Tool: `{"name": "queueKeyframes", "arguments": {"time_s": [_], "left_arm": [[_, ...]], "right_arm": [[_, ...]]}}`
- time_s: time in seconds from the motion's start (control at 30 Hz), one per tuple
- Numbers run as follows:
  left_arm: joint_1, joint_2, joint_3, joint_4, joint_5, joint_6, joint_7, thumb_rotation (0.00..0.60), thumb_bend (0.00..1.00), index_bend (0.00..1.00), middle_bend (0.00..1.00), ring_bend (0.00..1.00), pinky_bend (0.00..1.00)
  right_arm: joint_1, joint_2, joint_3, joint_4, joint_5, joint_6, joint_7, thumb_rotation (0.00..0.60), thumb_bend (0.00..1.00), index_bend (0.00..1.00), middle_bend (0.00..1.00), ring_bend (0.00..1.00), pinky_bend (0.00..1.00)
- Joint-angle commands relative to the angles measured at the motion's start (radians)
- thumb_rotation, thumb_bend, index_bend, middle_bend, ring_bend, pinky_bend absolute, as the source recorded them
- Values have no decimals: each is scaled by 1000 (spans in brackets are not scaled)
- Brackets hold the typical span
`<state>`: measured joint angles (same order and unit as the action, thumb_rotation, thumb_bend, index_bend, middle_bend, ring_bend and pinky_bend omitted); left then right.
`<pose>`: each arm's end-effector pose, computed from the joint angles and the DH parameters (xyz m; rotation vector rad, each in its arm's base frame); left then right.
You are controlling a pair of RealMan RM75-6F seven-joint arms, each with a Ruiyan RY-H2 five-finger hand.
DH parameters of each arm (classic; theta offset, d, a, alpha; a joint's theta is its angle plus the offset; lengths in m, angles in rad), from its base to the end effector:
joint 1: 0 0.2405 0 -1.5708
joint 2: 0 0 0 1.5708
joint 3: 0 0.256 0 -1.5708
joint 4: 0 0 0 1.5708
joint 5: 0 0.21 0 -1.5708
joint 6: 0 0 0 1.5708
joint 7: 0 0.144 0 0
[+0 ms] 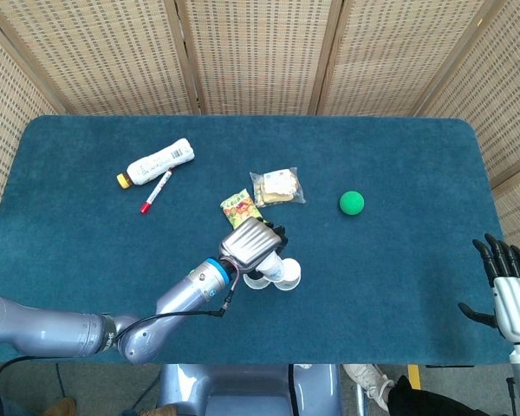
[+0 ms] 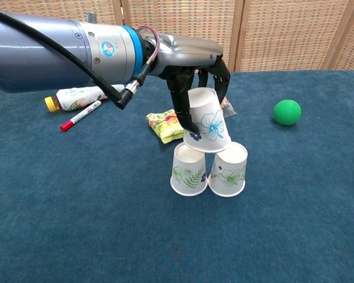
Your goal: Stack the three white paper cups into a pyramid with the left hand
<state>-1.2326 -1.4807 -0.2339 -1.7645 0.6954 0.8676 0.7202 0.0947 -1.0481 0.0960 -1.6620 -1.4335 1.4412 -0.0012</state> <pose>0.0319 0.3348 -0.0219 -2.2532 -0.6663 -0.9308 -0.3110 -0.1931 0.1815 1.3396 -0.9068 0.8771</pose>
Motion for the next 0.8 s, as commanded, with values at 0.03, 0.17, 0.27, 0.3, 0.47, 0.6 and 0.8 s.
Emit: {"name": "queueKeyframes", "arguments": {"time_s": [0.03, 0.17, 0.27, 0.3, 0.47, 0.6, 0.8], "left_arm": [[-23, -3, 8, 0, -32, 15, 20, 600, 176, 520, 334, 366, 400], [-41, -7, 11, 0, -58, 26, 29, 600, 176, 518, 334, 366, 400], [-58, -19, 14, 10, -75, 32, 36, 600, 175, 517, 334, 366, 400], [-65, -26, 16, 16, -83, 33, 39, 600, 174, 517, 334, 366, 400], [-86, -45, 27, 35, -107, 42, 52, 600, 173, 516, 334, 366, 399], [-97, -56, 32, 43, -123, 53, 53, 600, 166, 500, 322, 363, 396], [-104, -46, 35, 31, -143, 38, 35, 600, 6, 134, 13, 42, 209]], "right_arm": [[1, 0, 1, 1, 2, -1, 3, 600, 0, 0, 0, 0, 0], [0, 2, 2, 3, 3, -1, 9, 600, 0, 0, 0, 0, 0], [-2, 5, 5, 3, 6, 3, 16, 600, 0, 0, 0, 0, 0], [-2, 6, 5, 3, 6, 3, 17, 600, 0, 0, 0, 0, 0], [-2, 6, 5, 5, 8, 1, 21, 600, 0, 0, 0, 0, 0], [-2, 8, 7, 7, 11, 0, 25, 600, 0, 0, 0, 0, 0], [-5, 11, 7, 7, 7, 6, 32, 600, 0, 0, 0, 0, 0]]}}
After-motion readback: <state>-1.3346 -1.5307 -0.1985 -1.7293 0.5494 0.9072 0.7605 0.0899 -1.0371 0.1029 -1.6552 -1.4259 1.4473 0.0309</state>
